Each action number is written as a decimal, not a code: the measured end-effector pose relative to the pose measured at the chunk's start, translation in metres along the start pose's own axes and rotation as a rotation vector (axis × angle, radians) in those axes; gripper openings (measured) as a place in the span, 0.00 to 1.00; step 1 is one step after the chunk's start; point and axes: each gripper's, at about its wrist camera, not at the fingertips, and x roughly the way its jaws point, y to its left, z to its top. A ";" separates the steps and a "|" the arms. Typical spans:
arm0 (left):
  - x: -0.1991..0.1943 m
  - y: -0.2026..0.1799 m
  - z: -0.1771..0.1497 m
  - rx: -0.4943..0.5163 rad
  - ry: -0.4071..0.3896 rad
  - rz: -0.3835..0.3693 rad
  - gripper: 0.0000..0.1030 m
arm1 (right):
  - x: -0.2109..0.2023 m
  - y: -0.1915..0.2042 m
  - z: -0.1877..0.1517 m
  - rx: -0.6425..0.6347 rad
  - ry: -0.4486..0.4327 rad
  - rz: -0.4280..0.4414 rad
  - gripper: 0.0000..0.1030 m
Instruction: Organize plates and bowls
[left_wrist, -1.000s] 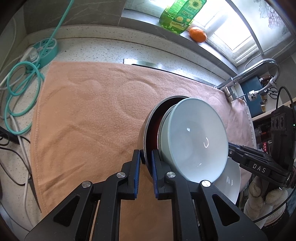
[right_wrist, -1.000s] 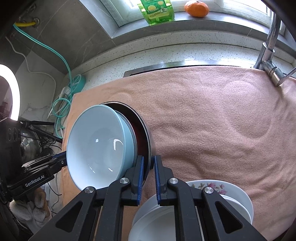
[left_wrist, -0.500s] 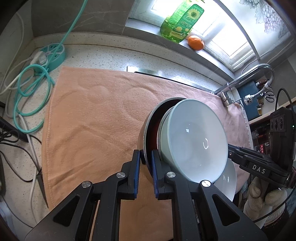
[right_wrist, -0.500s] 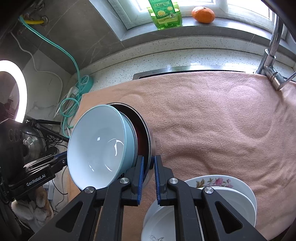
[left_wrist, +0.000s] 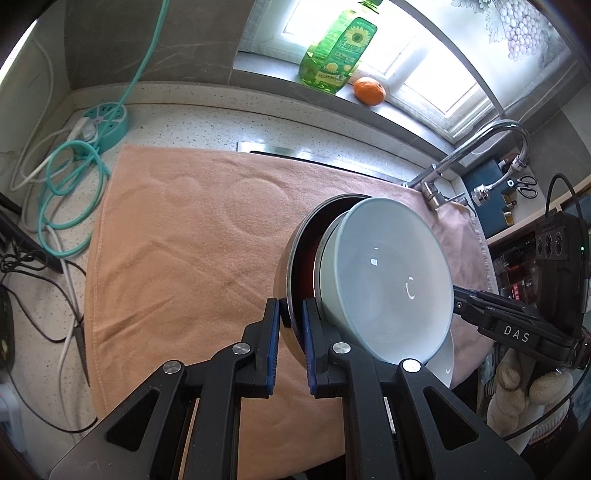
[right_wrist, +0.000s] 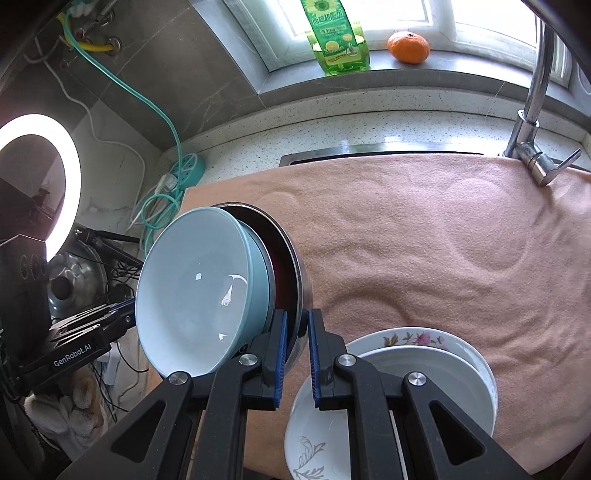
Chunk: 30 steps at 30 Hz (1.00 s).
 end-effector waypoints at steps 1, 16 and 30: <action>0.000 -0.004 -0.002 -0.002 -0.002 -0.001 0.10 | -0.003 -0.002 -0.001 -0.002 0.000 0.002 0.10; 0.011 -0.070 -0.038 -0.008 0.004 -0.024 0.10 | -0.054 -0.053 -0.035 -0.025 0.000 -0.009 0.10; 0.029 -0.104 -0.069 -0.033 0.042 -0.018 0.10 | -0.069 -0.099 -0.071 -0.015 0.031 -0.015 0.10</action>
